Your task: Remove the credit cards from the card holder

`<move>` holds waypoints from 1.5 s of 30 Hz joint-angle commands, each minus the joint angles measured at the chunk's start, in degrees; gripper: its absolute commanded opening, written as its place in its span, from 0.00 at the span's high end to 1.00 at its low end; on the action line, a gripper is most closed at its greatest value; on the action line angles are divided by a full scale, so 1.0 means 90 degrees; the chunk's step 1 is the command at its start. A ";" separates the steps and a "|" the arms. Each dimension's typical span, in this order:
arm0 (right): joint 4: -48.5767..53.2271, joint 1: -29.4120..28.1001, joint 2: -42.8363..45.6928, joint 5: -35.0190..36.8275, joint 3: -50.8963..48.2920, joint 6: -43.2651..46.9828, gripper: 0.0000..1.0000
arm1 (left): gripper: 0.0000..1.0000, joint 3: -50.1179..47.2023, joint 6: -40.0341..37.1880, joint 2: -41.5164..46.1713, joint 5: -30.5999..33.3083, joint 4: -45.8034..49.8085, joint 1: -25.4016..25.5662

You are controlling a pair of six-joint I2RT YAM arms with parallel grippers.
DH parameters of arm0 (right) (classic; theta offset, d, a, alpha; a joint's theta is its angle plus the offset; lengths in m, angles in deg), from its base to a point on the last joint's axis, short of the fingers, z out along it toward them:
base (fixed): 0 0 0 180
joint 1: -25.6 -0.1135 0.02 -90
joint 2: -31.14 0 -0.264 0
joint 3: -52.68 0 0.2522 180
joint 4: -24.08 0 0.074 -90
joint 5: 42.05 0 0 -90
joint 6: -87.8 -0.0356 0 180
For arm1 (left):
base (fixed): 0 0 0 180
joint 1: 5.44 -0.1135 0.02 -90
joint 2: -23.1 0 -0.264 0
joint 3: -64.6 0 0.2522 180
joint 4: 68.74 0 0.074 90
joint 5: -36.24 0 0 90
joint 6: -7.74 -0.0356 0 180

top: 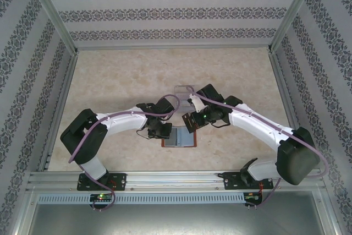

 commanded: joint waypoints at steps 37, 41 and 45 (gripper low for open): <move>0.4728 0.1332 -0.5096 0.0304 0.7416 0.7689 1.00 | 0.89 -0.0704 0.0049 0.0769 -0.0240 -0.0076 -0.1020; 0.5059 0.1327 -0.5677 0.0393 0.8308 0.7779 1.00 | 0.89 -0.0629 0.0024 0.0699 -0.0251 -0.0032 -0.1085; 0.5379 0.1324 -0.6184 0.0414 0.9106 0.7885 1.00 | 0.89 -0.0574 -0.0012 0.0613 -0.0285 0.0004 -0.1140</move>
